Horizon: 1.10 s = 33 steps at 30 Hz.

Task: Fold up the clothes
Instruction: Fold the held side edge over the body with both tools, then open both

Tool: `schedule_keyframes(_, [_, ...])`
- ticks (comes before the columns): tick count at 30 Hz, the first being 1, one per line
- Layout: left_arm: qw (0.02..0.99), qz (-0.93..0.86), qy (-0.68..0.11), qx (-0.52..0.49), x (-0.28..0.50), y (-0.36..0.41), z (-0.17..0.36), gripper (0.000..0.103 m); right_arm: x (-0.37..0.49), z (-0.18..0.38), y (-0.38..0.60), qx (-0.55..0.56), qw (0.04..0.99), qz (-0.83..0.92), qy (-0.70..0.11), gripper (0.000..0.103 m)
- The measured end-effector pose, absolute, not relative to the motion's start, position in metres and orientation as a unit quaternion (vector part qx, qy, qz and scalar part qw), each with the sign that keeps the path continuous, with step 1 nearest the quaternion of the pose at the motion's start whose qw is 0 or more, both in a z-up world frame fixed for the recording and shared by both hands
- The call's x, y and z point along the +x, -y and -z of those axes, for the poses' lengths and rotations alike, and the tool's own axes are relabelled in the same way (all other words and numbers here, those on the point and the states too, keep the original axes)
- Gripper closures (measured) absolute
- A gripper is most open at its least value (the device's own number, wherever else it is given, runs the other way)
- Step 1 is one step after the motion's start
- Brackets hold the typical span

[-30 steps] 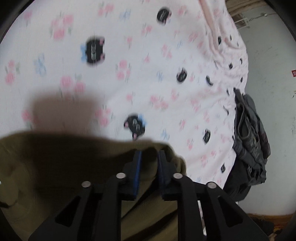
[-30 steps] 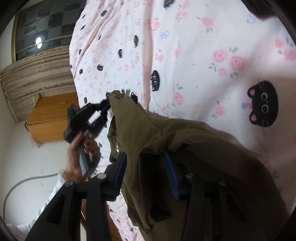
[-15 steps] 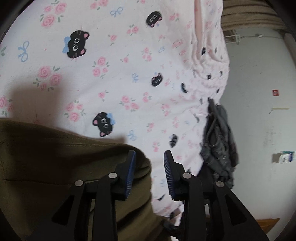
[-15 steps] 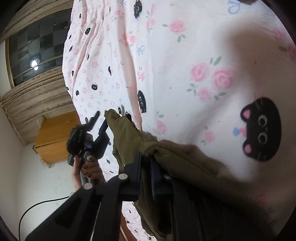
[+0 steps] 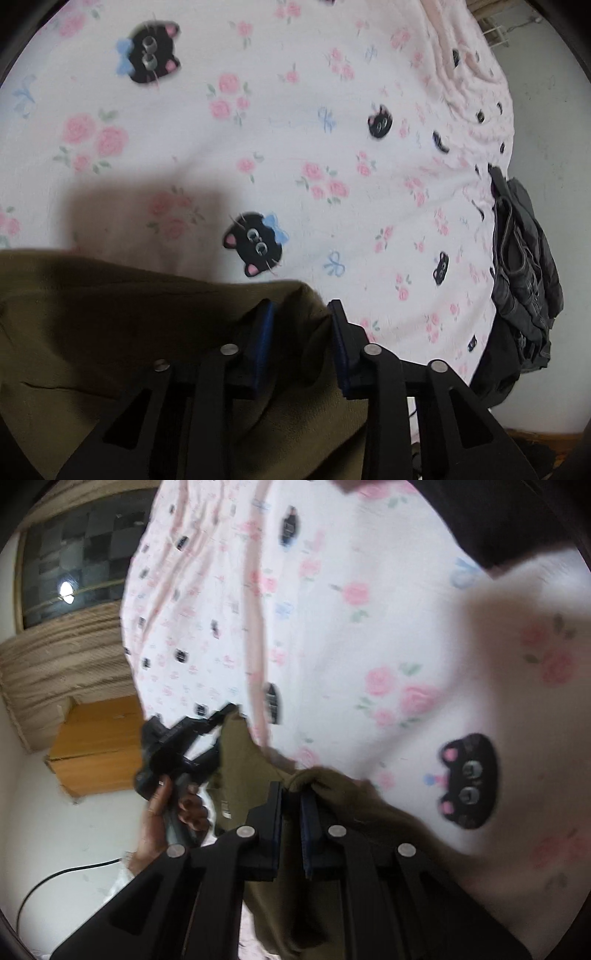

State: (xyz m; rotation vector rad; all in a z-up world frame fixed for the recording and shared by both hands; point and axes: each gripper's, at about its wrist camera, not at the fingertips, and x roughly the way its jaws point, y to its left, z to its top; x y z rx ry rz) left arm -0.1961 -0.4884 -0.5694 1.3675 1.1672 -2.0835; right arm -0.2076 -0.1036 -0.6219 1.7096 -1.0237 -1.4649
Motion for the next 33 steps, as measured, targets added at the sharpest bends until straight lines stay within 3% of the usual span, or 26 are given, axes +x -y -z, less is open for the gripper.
schedule_keyframes(3, [0.246, 0.781, -0.375, 0.435, -0.175, 0.493, 0.548, 0.078, -0.206, 0.627, 0.100, 0.663, 0.321, 0.562, 0.376, 0.093])
schedule_keyframes(5, [0.262, 0.788, -0.396, 0.393, -0.155, 0.506, 0.536, 0.078, -0.205, 0.624, 0.099, 0.667, 0.322, 0.567, 0.360, 0.093])
schedule_keyframes(13, [0.222, 0.821, -0.430, 0.303, -0.041, 0.476, 0.479, 0.078, -0.194, 0.574, 0.077, 0.644, 0.330, 0.644, 0.249, 0.086])
schedule_keyframes(21, [0.260, 0.755, -0.492, 0.346, 0.102, 0.353, 0.516, 0.078, -0.165, 0.512, 0.184, 0.612, 0.456, 0.636, 0.115, 0.085])
schedule_keyframes(25, [0.304, 0.712, -0.536, 0.338, 0.164, 0.304, 0.532, 0.078, -0.147, 0.496, 0.244, 0.601, 0.497, 0.623, 0.058, 0.071])
schedule_keyframes(30, [0.345, 0.687, -0.556, 0.317, 0.209, 0.297, 0.534, 0.078, -0.129, 0.527, 0.271, 0.628, 0.441, 0.639, -0.048, 0.069])
schedule_keyframes(33, [0.371, 0.683, -0.541, 0.321, 0.220, 0.306, 0.535, 0.078, -0.128, 0.570, 0.241, 0.683, 0.374, 0.625, -0.042, 0.073])
